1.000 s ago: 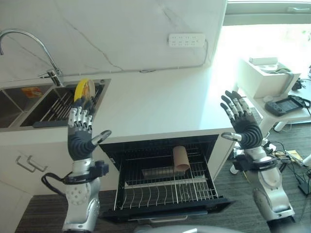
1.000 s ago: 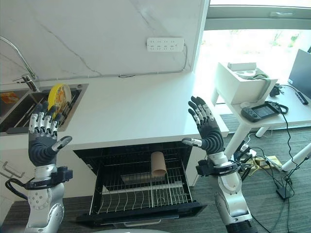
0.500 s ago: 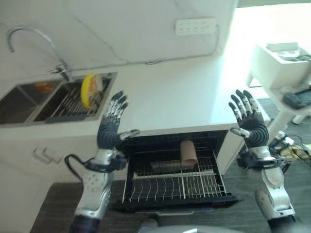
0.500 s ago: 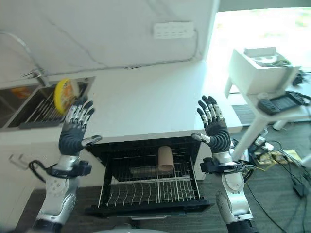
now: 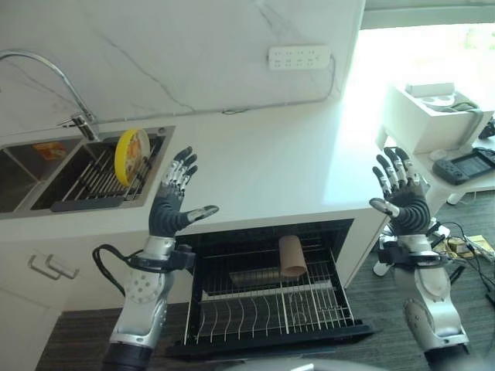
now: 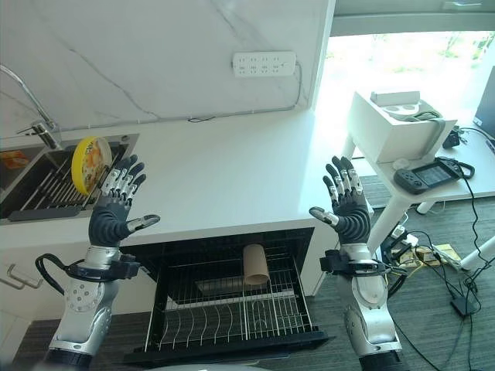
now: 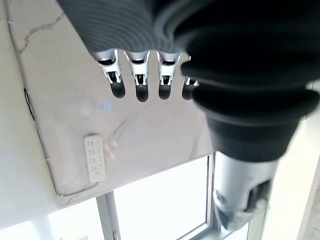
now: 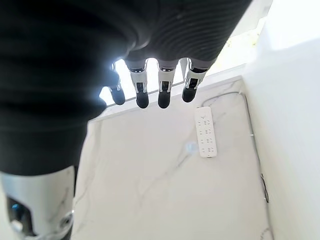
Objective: Place the dishes in the dishwasher.
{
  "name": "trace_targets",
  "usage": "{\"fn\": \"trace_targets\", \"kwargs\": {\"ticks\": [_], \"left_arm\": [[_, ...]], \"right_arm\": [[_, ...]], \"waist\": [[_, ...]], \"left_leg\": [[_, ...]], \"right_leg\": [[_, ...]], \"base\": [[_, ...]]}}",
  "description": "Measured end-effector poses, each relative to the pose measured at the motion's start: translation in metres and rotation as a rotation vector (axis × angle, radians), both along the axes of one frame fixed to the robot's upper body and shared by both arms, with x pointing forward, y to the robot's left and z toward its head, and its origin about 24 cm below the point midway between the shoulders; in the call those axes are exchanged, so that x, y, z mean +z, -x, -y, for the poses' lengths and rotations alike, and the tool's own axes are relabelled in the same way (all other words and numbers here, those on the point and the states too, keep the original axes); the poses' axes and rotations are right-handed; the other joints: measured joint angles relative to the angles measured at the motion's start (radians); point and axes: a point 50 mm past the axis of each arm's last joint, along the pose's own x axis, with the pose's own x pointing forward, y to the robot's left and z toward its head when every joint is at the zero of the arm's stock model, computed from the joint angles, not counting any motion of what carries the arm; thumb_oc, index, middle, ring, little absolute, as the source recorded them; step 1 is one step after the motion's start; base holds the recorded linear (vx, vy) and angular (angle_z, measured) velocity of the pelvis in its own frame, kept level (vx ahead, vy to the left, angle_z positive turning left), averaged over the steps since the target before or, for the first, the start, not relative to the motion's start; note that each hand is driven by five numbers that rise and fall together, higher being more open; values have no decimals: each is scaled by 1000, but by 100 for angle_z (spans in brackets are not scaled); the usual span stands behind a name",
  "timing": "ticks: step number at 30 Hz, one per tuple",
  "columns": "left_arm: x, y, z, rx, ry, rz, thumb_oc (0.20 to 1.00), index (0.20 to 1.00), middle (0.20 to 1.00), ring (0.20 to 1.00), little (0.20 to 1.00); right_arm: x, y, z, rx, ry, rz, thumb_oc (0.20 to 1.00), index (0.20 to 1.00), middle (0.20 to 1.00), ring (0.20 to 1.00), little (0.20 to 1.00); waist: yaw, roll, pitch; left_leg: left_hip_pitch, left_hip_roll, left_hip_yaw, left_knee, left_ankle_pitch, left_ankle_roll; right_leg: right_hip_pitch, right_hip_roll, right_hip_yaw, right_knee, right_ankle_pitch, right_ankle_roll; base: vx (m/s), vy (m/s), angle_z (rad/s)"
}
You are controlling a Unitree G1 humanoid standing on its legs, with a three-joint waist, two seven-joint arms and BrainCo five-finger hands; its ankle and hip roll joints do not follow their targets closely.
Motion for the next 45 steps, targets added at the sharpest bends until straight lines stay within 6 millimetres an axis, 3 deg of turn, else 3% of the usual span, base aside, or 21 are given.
{"fn": "trace_targets", "kwargs": {"ticks": [1,3,7,8,9,11,12,14,16,17,18,21,22,23,24,27,31,38,41,42,45], "left_arm": [[0,0,0,1,-1,4,1000,1000,1000,1000,1000],[3,-1,-2,1,-20,20,1000,1000,1000,1000,1000],[34,-22,13,-45,-33,156,1000,1000,1000,1000,1000],[37,-24,17,-67,-54,169,1000,1000,1000,1000,1000],[35,-24,17,-65,-54,162,1000,1000,1000,1000,1000],[26,-28,17,-66,-55,127,1000,1000,1000,1000,1000],[23,-26,15,-69,-62,112,1000,1000,1000,1000,1000],[24,-21,1,-47,-110,111,1000,1000,1000,1000,1000],[8,-7,-21,32,-131,36,1000,1000,1000,1000,1000],[0,-4,-21,33,-123,2,1000,1000,1000,1000,1000],[4,-1,-23,43,-119,24,1000,1000,1000,1000,1000],[15,-5,-21,38,-133,69,1000,1000,1000,1000,1000],[16,-6,-19,37,-135,71,1000,1000,1000,1000,1000],[16,-8,-17,32,-131,72,1000,1000,1000,1000,1000],[1,-9,-7,23,-74,20,1000,1000,1000,1000,1000],[4,-8,-2,3,-79,31,1000,1000,1000,1000,1000],[4,-6,-4,0,-96,26,1000,1000,1000,1000,1000],[4,-10,-2,-22,-102,25,1000,1000,1000,1000,1000],[-1,-9,-1,-25,-94,8,1000,1000,1000,1000,1000],[-4,-8,-2,-24,-84,-4,1000,1000,1000,1000,1000],[-3,-8,-2,-37,-93,-7,1000,1000,1000,1000,1000]], "right_arm": [[1,0,4,-18,-2,2,1000,1000,1000,1000,1000],[3,-3,6,-34,-8,13,1000,1000,1000,1000,1000],[21,-12,14,-63,14,77,1000,1000,1000,1000,1000],[39,-10,23,-96,32,148,1000,1000,1000,1000,1000],[49,-12,24,-97,49,187,1000,1000,1000,1000,1000],[51,-15,29,-140,15,202,1000,1000,1000,1000,1000],[42,-15,26,-146,-26,174,1000,1000,1000,1000,1000],[13,0,18,-160,-115,86,1000,1000,1000,1000,1000],[12,-2,3,-108,-155,89,1000,1000,1000,1000,1000],[10,3,10,-132,-140,86,1000,1000,1000,1000,1000],[15,4,11,-126,-120,103,1000,1000,1000,1000,1000],[30,-2,3,-90,-87,167,1000,1000,1000,1000,1000],[22,-2,-1,-93,-108,140,1000,1000,1000,1000,1000],[18,-2,-3,-90,-108,134,1000,1000,1000,1000,1000],[4,-1,4,-113,-86,75,1000,1000,1000,1000,1000],[-3,5,12,-154,-80,42,1000,1000,1000,1000,1000],[8,0,14,-165,-89,96,1000,1000,1000,1000,1000],[17,-3,17,-154,-48,126,1000,1000,1000,1000,1000],[27,-1,27,-170,-2,156,1000,1000,1000,1000,1000],[25,0,27,-179,-20,149,1000,1000,1000,1000,1000],[19,0,18,-158,-63,134,1000,1000,1000,1000,1000]], "waist": [[8,-11,9],[27,-20,25],[-13,7,124],[-46,30,138],[-58,45,147],[-45,33,160],[-34,37,158],[9,-9,150],[18,-23,156],[6,11,154],[18,12,152],[30,0,115],[25,-54,97],[25,-91,67],[25,-17,57],[6,-17,37],[10,-37,46],[6,9,54],[-3,77,48],[-4,69,52],[-1,7,49]], "left_leg": [[-29,1,-28,38,-8,3],[-79,36,5,268,-222,54],[-77,230,-68,370,-299,-79],[-71,251,26,321,-315,-35],[-57,236,56,297,-255,-120],[-107,97,122,424,-338,-57],[-107,30,157,414,-355,-19],[-113,-61,195,395,-352,64],[-95,-83,256,340,-325,131],[-47,-68,226,202,-260,149],[0,-74,230,100,-218,138],[28,-93,244,-26,-186,72],[5,-127,270,36,-257,7],[-66,-95,201,357,-312,93],[-34,-60,113,319,-401,50],[45,-103,117,137,-313,56],[-48,-121,89,361,-285,43],[-25,129,56,-49,-181,-60],[62,99,48,-111,-96,-23],[88,75,60,-114,-34,-35],[115,-43,95,-129,-57,15]], "right_leg": [[-31,-17,-7,43,-6,-14],[-78,-54,17,129,-12,-20],[-183,-102,20,326,-10,-2],[-256,-177,31,434,-29,-6],[-269,-221,65,451,-27,-1],[-247,-381,85,361,103,31],[-219,-431,92,234,271,8],[-159,-466,43,57,453,53],[-238,-478,-35,75,620,-3],[-291,-352,-63,378,334,80],[-314,-273,-99,495,219,53],[-293,58,-113,474,9,-51],[-273,115,-107,337,-4,-112],[-280,89,-51,285,-86,-202],[-253,129,-58,270,-69,-173],[-184,119,-67,103,29,-142],[-180,69,-39,126,10,-163],[-97,65,-1,24,57,-98],[-53,44,28,-2,57,-31],[-43,10,39,-3,55,-5],[-37,-105,24,-8,84,57]], "base": [[-192,336,7],[-224,586,-18],[-292,951,12],[-272,949,46],[-275,1016,35],[-206,542,8],[-238,369,15],[-272,636,-13],[-192,509,-47],[-63,212,0],[-17,139,24],[74,-36,30],[127,-190,35],[100,-194,9],[91,-169,9],[84,-114,13],[88,105,-7],[88,278,-20],[92,324,-39],[96,310,-28],[63,216,-15]]}}
